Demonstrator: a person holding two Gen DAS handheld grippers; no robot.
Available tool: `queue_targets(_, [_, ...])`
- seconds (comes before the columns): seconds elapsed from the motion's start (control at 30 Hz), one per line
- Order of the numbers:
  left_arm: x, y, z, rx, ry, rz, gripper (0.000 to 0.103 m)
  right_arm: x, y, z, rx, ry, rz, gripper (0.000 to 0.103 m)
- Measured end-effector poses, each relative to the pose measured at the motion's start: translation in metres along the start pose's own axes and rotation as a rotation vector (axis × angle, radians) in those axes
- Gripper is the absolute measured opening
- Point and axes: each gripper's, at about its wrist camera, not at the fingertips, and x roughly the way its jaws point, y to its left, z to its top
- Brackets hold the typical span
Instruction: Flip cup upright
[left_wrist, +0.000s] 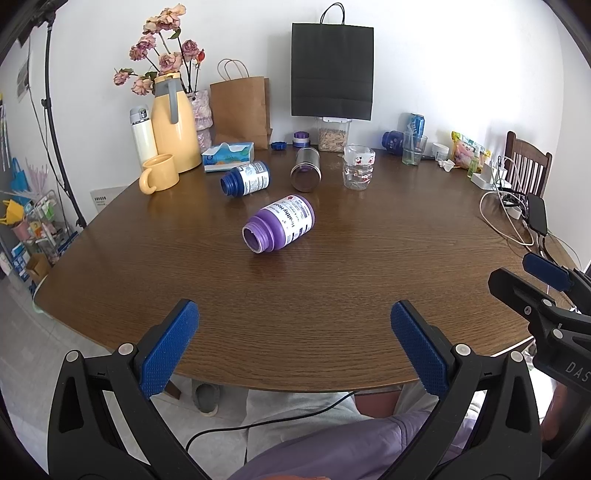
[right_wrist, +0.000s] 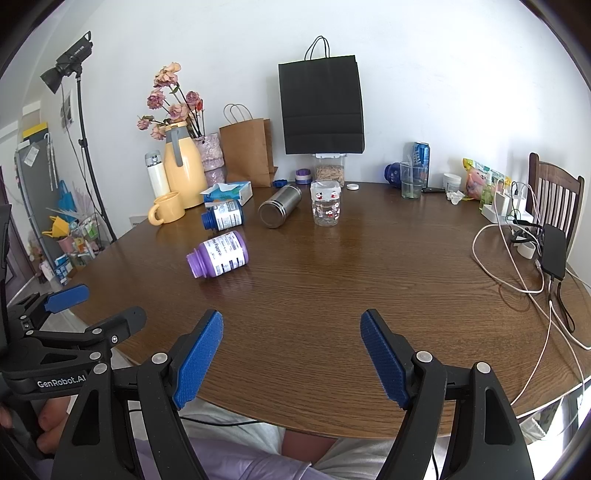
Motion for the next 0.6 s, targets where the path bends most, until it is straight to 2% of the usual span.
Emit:
queue_targets(0.17, [0.006,0.002,-0.010,-0.002,0.007,-0.002,0.103,0.000,0.000,0.000,0.000,0.001,0.001,0.081])
queue_targets(0.6, [0.007,0.000,-0.009,-0.002,0.014,-0.002,0.103,0.001,0.000,0.000,0.001,0.003,0.001,0.081])
